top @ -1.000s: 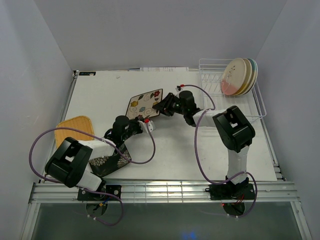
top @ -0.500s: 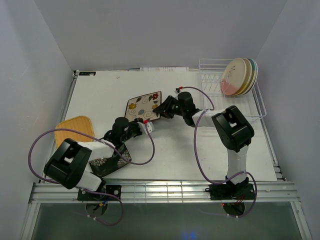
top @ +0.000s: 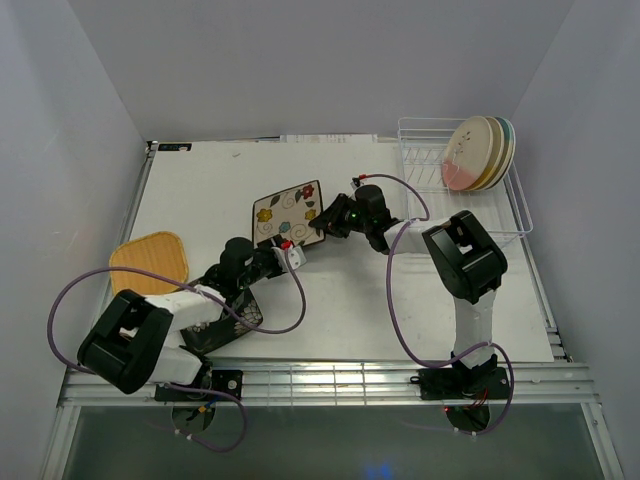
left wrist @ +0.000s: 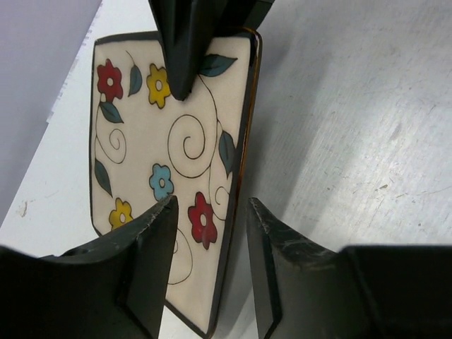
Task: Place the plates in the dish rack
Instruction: Pick up the plate from the corner of the board.
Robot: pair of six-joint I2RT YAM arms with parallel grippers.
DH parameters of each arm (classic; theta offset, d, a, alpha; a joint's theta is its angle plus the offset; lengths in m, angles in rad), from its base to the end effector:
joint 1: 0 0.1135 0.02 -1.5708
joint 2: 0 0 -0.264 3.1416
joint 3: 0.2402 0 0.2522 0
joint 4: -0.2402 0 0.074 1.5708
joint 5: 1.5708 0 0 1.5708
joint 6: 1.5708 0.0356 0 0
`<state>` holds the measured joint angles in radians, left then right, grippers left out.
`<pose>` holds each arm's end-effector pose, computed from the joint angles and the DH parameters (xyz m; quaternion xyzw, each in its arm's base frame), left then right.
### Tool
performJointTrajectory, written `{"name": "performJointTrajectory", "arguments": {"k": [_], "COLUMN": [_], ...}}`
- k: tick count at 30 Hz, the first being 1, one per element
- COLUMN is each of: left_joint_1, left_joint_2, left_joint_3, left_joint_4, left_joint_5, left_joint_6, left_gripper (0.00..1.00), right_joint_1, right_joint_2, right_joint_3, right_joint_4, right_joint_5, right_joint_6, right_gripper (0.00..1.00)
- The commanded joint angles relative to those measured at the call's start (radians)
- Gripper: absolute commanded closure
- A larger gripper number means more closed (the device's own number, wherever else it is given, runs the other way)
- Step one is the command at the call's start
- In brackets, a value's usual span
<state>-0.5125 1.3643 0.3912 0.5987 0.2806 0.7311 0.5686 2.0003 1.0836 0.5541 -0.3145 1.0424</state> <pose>0.2166 -0.1332 0.1636 0.5406 0.6192 -0.0540 0.5669 0.3543 0.2394 0.1574 0.1043 0.8110 0.4939 0.2957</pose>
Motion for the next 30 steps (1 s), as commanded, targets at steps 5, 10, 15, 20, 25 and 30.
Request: {"name": "performJointTrajectory", "arguments": {"k": [5,10,15,20,25,30], "left_joint_1": [-0.001,-0.001,-0.001,-0.003,-0.003,-0.003], "left_joint_2": [-0.105,-0.16,-0.192,-0.237,-0.283,-0.294], "left_joint_3": [-0.031,-0.032,-0.023,0.046,0.17,0.337], "left_joint_4": [0.0,-0.022,-0.03,-0.12,-0.276,-0.384], "left_joint_5": [0.045,0.045,0.019,-0.021,-0.041,-0.074], "left_joint_6": [-0.053,-0.081,-0.091,-0.159,-0.232,-0.398], "left_gripper": [0.38,0.34,0.34,0.31,0.31,0.29], "right_joint_1": [-0.004,-0.004,-0.004,-0.001,0.001,0.007], "right_joint_2": [-0.049,-0.086,-0.156,-0.208,-0.255,-0.291], "right_joint_3": [0.022,0.042,0.016,0.013,0.032,0.11], "right_joint_4": [0.122,0.02,-0.026,-0.097,-0.132,-0.255], "right_joint_5": [-0.003,0.046,0.12,0.192,0.204,0.244], "right_joint_6": [-0.047,-0.142,-0.252,-0.329,-0.409,-0.496], "right_gripper": [0.92,0.92,0.92,0.92,0.92,0.92]}}
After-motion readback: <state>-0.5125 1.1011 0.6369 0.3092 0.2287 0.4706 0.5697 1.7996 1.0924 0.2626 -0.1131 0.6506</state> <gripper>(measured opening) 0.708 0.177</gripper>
